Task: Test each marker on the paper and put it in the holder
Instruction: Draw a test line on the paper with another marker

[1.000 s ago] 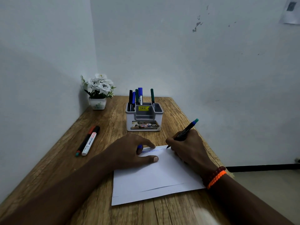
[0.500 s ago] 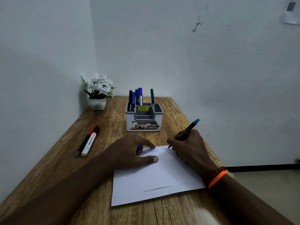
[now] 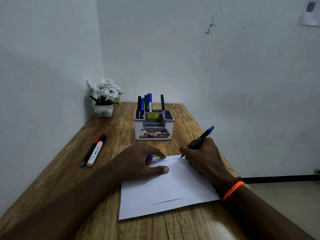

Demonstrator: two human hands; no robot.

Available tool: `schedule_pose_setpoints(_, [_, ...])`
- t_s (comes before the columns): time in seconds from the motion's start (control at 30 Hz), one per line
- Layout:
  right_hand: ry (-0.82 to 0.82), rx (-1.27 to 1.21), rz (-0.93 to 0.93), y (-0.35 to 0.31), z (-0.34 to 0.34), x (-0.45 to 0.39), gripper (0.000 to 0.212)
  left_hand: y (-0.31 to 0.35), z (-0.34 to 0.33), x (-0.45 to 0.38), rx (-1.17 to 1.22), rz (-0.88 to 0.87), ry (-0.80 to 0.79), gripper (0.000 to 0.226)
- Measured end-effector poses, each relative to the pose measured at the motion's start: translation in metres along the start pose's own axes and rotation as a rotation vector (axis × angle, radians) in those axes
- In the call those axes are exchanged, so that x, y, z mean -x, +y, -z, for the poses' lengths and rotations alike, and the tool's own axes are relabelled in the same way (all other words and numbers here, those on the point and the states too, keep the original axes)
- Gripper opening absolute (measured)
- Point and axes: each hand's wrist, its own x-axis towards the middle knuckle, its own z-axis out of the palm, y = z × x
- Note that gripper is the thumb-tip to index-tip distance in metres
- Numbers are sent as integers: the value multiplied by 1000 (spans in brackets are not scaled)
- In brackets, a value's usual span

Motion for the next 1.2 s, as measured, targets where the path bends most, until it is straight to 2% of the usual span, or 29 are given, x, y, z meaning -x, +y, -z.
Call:
schedule_pose_setpoints(0.47, [12,13,-32,-5,2,1,23,0,0,-1,15,7,-11,63])
schedule_pose_setpoints(0.97, [27,21,-35,-10,5,5,24,0,0,-1,15,23,-52,74])
schedule_pose_setpoints(1.2, [27,20,-46,-7,5,2,23,0,1,-1,15,15,-46,67])
